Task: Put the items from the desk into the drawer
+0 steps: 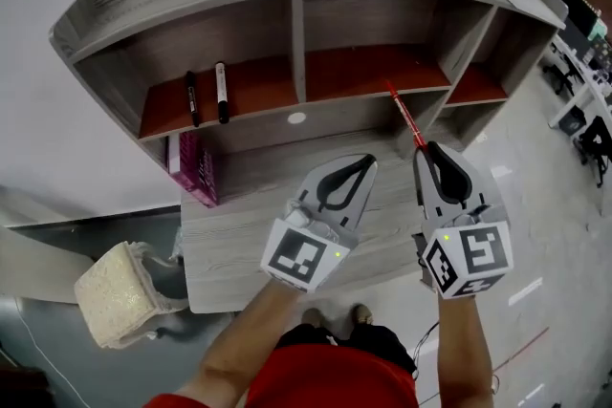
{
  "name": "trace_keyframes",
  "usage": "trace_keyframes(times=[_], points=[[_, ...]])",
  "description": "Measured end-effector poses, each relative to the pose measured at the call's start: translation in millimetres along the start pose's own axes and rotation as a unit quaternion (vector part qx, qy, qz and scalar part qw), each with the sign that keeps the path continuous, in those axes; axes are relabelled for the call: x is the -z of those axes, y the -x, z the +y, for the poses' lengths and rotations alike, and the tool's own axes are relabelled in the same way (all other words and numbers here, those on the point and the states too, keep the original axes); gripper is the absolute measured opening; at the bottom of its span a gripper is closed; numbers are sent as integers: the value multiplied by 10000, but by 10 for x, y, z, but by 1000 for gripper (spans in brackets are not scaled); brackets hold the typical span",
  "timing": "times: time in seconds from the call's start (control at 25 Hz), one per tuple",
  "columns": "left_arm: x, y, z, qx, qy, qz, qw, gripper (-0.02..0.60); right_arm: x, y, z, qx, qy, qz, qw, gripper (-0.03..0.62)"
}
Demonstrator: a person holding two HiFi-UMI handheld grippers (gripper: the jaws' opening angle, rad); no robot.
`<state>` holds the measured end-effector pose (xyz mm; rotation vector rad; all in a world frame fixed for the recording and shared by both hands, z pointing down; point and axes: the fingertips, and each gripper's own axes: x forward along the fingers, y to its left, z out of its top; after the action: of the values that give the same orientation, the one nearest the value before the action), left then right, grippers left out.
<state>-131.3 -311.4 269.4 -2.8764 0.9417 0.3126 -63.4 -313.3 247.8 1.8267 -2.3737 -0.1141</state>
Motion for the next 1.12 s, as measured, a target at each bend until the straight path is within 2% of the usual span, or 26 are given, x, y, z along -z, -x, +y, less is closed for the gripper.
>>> trace_keyframes(times=[0.2, 0.48, 0.84, 1.12], points=[[-53, 83, -354, 203, 0, -43, 9998, 9, 140, 449, -9, 138, -74, -59, 9999, 64], [17, 129, -970, 222, 20, 137, 9997, 9, 376, 1158, -225, 140, -263, -145, 9995, 64], [201, -135, -2002, -410, -14, 300, 9987, 9, 905, 2244, -955, -46, -367, 16, 9993, 64], [447, -360, -2767, -763, -57, 328, 9965, 9, 1504, 2976, -1527, -318, -338, 258, 9986, 64]])
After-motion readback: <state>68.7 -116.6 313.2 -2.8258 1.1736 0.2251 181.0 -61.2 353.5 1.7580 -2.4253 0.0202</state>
